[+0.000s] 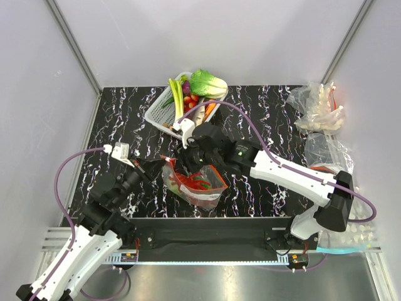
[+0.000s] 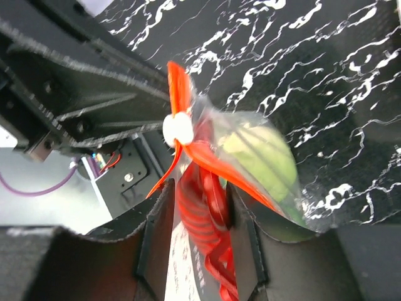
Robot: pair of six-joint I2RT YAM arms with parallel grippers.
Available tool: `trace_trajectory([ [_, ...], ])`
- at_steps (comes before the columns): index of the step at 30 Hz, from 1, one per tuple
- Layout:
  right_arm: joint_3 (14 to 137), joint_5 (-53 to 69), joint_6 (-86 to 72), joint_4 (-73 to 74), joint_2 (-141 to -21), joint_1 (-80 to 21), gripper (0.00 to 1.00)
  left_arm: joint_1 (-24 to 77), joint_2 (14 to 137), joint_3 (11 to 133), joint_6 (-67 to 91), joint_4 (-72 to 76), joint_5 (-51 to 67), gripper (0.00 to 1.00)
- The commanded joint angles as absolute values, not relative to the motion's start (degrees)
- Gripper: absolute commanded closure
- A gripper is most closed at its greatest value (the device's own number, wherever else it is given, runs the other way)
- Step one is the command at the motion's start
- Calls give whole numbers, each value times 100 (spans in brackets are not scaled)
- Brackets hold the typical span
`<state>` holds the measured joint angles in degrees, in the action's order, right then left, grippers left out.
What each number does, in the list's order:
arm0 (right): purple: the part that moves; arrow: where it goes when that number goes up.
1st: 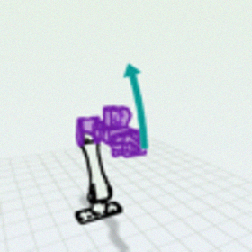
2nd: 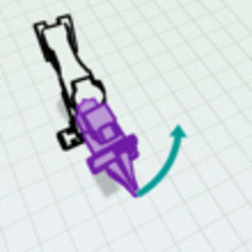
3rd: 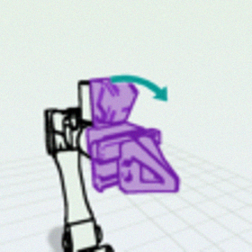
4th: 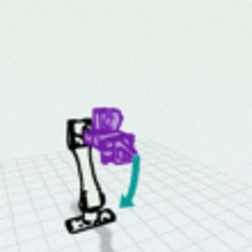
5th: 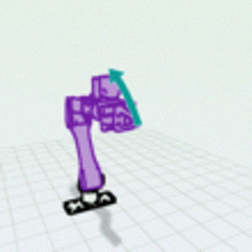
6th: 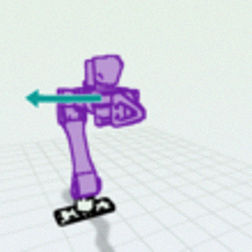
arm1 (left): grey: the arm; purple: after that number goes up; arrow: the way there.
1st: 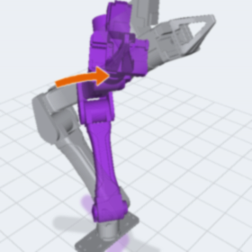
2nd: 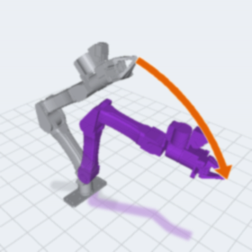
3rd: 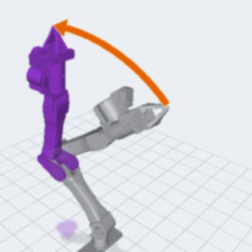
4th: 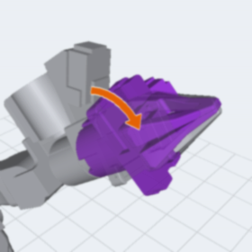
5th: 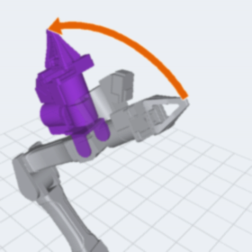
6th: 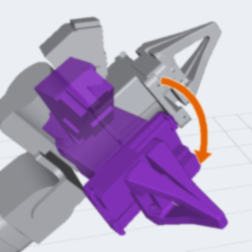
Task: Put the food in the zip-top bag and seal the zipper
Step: Adjust the fake lobster in the zipper food storage bag.
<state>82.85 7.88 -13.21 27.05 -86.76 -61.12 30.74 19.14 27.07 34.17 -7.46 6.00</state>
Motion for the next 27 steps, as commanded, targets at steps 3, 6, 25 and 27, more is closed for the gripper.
trace_trajectory([
  [3,8622,317,-1090,2576,-8877,-6126,59,3120,1793,2971,3393,-457,896,100],
  [6,8552,62,-1063,2409,-8851,-6126,75,3120,1714,2979,3358,-501,931,100],
  [25,7902,1291,-1265,2312,-9044,-5792,100,3120,1556,3357,3094,-967,1011,100],
  [27,7727,1336,-1292,2320,-8974,-5722,100,3120,1529,3375,3024,-1046,941,100],
])
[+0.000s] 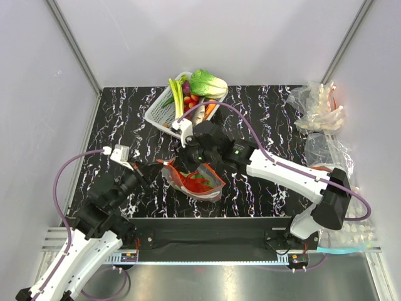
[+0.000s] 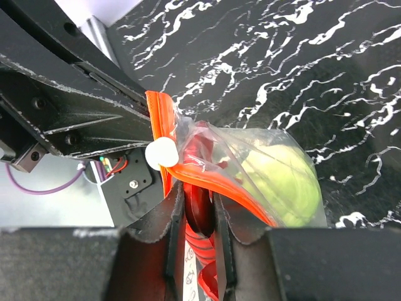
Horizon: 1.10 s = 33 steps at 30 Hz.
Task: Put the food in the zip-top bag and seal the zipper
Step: Adjust the fake lobster in the zipper food storage bag.
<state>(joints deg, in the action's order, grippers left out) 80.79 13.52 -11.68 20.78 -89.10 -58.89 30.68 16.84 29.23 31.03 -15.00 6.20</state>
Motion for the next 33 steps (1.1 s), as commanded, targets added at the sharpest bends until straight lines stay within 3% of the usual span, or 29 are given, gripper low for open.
trace_trajectory([
  [1,7673,1406,-1301,2329,-8974,-5704,100,3120,1503,3384,3006,-1063,923,100],
  [33,6680,1345,-1310,1951,-9343,-5669,100,3120,1555,3164,3173,-765,844,100],
])
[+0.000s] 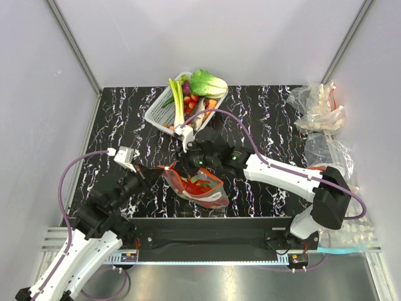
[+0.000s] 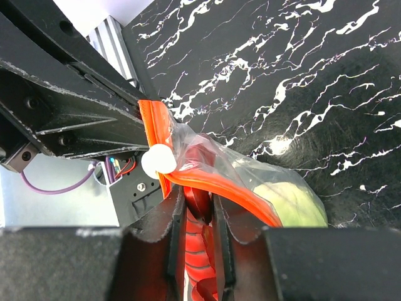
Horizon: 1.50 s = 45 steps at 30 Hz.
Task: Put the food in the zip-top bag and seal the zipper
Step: Adjust the fake lobster in the zipper food storage bag.
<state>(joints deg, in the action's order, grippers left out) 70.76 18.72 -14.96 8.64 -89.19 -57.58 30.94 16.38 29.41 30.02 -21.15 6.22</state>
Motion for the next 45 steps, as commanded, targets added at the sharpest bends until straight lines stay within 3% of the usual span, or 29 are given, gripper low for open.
trace_trajectory([
  [1,6645,1327,-1318,1908,-9351,-5669,100,3120,1573,3155,3164,-739,852,100],
  [45,6618,1213,-1248,1486,-9765,-5669,100,3146,2100,3287,3463,-18,1327,100],
])
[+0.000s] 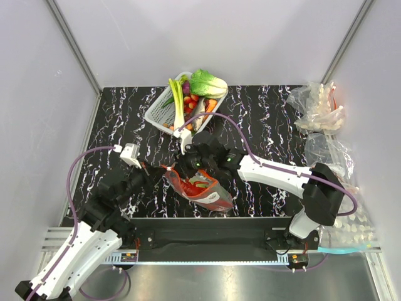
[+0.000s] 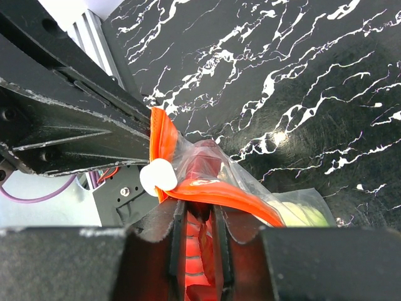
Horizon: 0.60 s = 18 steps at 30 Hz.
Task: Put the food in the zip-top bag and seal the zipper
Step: Adjust the fake lobster in the zipper food storage bag.
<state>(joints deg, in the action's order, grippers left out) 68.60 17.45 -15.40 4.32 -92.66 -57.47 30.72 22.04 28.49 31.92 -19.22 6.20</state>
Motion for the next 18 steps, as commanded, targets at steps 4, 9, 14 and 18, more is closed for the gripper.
trace_trajectory([
  [4,6600,1239,-1266,1406,-9729,-5678,100,3147,2092,3261,3480,-26,1327,100],
  [9,6644,1248,-1257,1433,-9703,-5678,100,3155,2092,3278,3463,-26,1319,100],
  [14,6776,1239,-1169,1661,-9213,-5669,97,3155,1987,3278,3288,-219,1143,100],
  [18,7153,1248,-1002,2205,-8816,-5669,73,3155,1916,3322,3226,-404,1081,100],
])
